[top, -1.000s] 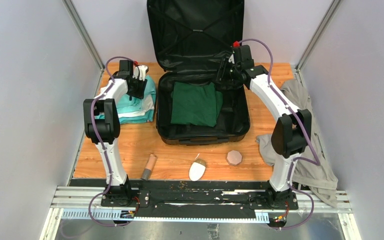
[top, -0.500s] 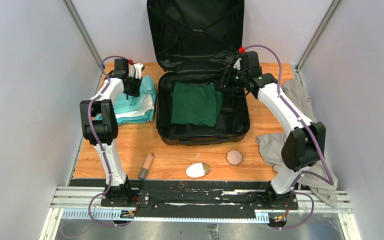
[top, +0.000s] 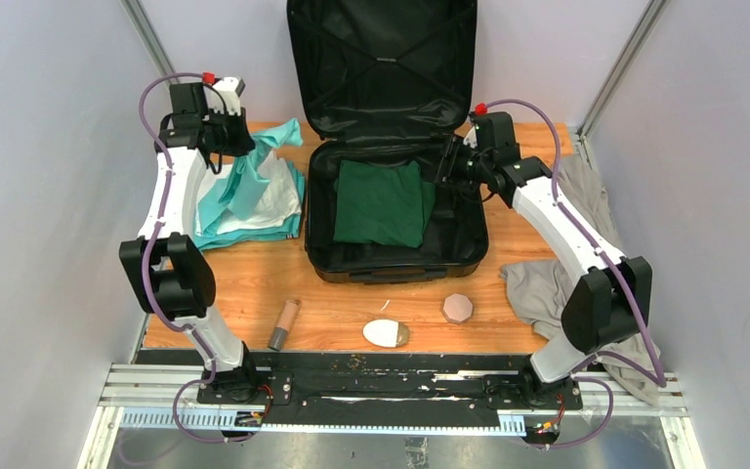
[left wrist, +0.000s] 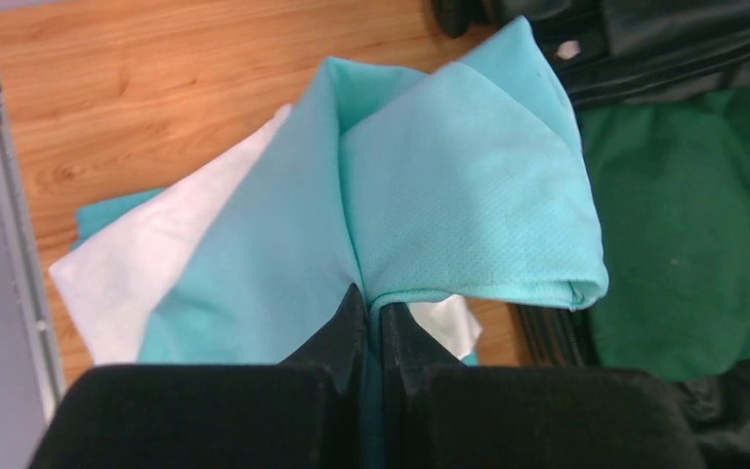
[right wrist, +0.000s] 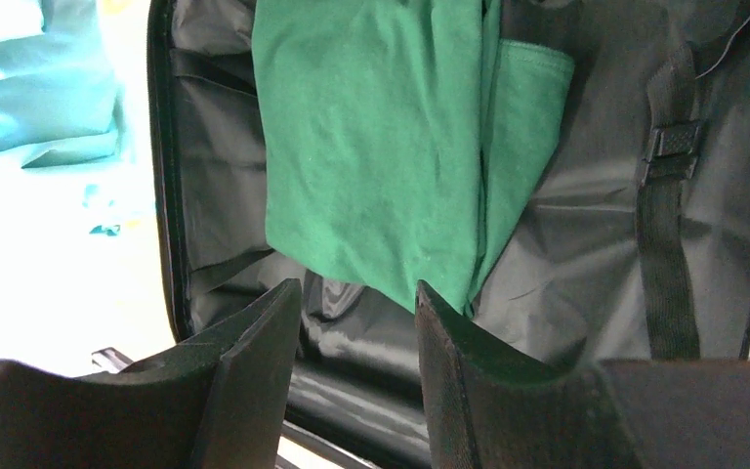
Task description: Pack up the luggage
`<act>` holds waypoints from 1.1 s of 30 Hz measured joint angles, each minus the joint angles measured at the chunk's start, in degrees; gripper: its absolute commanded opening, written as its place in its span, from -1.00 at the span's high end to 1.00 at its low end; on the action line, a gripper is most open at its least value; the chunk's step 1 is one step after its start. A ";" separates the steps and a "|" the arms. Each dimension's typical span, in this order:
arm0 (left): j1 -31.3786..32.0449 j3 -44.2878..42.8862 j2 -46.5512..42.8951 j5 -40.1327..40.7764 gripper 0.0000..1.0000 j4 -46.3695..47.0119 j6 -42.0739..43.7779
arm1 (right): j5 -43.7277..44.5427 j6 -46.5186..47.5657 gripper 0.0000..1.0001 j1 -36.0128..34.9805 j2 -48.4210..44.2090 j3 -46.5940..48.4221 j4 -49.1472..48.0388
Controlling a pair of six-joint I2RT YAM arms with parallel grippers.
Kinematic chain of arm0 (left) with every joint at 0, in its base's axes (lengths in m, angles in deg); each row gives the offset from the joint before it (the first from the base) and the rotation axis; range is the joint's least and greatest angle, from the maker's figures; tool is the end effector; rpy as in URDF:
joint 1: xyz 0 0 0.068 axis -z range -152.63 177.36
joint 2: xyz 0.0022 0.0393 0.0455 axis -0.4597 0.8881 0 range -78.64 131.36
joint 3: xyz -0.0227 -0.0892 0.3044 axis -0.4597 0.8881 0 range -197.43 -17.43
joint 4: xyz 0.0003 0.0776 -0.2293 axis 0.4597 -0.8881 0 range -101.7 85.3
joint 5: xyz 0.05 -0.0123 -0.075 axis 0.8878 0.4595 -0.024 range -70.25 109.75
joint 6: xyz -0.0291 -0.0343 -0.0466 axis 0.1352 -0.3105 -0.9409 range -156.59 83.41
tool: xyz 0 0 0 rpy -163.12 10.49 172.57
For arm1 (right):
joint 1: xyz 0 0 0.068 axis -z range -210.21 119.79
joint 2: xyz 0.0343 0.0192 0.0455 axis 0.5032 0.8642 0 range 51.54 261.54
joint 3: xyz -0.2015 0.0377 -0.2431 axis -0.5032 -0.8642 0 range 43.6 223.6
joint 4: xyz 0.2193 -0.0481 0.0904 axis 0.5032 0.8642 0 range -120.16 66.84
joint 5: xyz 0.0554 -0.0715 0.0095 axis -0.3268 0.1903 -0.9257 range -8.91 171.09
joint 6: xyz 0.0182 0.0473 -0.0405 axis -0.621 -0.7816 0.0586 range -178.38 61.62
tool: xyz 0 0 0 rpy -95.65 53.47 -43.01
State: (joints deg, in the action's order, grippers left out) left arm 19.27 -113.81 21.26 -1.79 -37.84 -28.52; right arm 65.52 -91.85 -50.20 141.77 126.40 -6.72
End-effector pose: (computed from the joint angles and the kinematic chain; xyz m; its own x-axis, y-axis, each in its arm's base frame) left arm 0.3967 0.0377 0.3932 -0.5628 0.0520 -0.8249 0.2420 0.9647 -0.1043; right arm 0.3306 0.1346 0.3914 -0.7033 0.3096 -0.6400 -0.1893 0.7862 0.5883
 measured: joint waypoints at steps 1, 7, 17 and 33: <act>0.04 -0.42 -0.26 -0.98 1.00 -0.44 -0.50 | -0.13 -0.24 -0.01 0.00 -0.39 -0.39 0.00; 0.46 -1.14 -0.87 -8.74 1.00 -2.29 -5.70 | -1.62 -2.82 -0.01 -0.20 -2.71 -2.32 -1.77; 15.78 -0.70 -1.40 -14.95 1.00 -2.54 -12.81 | -2.45 -4.79 -0.06 -0.37 -3.72 -4.92 -3.30; 32.17 1.68 9.84 -13.27 1.00 12.07 -26.29 | -3.54 -6.80 -0.10 4.39 -6.29 -10.80 -3.74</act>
State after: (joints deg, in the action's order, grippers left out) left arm 51.44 -112.13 31.09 -15.06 -25.78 -54.81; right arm 61.98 -98.65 -45.81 135.48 115.60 -10.46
